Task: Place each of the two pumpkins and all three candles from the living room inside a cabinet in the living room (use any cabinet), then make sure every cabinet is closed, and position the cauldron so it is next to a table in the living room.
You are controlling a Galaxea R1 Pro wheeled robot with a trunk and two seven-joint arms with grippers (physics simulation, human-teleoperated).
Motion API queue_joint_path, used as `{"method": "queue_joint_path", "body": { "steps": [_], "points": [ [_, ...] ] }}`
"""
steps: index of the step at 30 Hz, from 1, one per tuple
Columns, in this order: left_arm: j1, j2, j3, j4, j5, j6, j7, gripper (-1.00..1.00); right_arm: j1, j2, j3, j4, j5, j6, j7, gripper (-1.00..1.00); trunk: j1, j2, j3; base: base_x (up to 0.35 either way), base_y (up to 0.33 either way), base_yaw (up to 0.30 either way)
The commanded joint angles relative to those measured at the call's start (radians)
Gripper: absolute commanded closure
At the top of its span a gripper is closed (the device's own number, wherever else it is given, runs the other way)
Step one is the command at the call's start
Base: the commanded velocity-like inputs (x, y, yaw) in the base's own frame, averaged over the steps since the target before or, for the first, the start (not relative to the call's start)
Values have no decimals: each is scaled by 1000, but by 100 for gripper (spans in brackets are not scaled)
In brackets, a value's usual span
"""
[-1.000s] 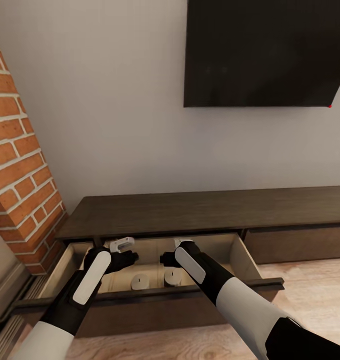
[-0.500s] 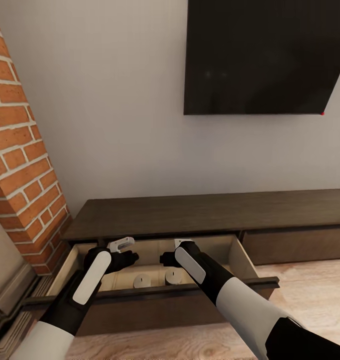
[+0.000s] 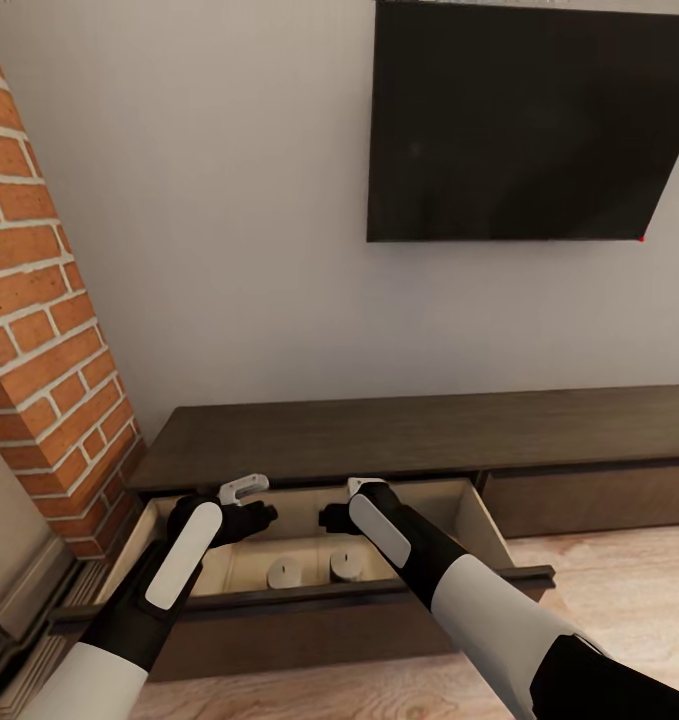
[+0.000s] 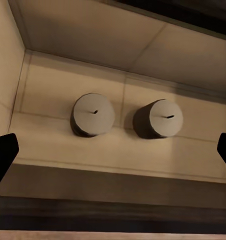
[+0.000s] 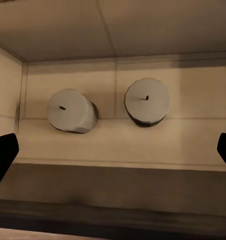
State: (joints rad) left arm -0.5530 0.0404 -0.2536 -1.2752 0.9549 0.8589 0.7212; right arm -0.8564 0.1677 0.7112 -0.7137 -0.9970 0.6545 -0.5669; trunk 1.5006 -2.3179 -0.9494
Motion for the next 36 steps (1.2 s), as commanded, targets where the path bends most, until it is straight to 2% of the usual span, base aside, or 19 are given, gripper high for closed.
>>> {"method": "queue_joint_path", "body": {
  "steps": [1,25,32,36],
  "points": [
    [-1,1,-2,-1,10,0,10,-100,-1,0,4,-1,-10,-1,-10,-100,-4,7,2,0,0,0],
    [-1,7,2,-1,10,1,10,-100,-1,-1,3,-3,-9,-1,-10,-100,-96,175,77,0,0,0],
    [-1,15,50,2,5,4,9,-100,-1,-1,3,-2,-10,-1,-10,-100,-123,224,99,0,0,0],
    [-1,21,59,8,4,5,9,-100,-1,0,2,-1,-11,-1,-10,-100,-138,252,112,0,0,0]
  ]
}}
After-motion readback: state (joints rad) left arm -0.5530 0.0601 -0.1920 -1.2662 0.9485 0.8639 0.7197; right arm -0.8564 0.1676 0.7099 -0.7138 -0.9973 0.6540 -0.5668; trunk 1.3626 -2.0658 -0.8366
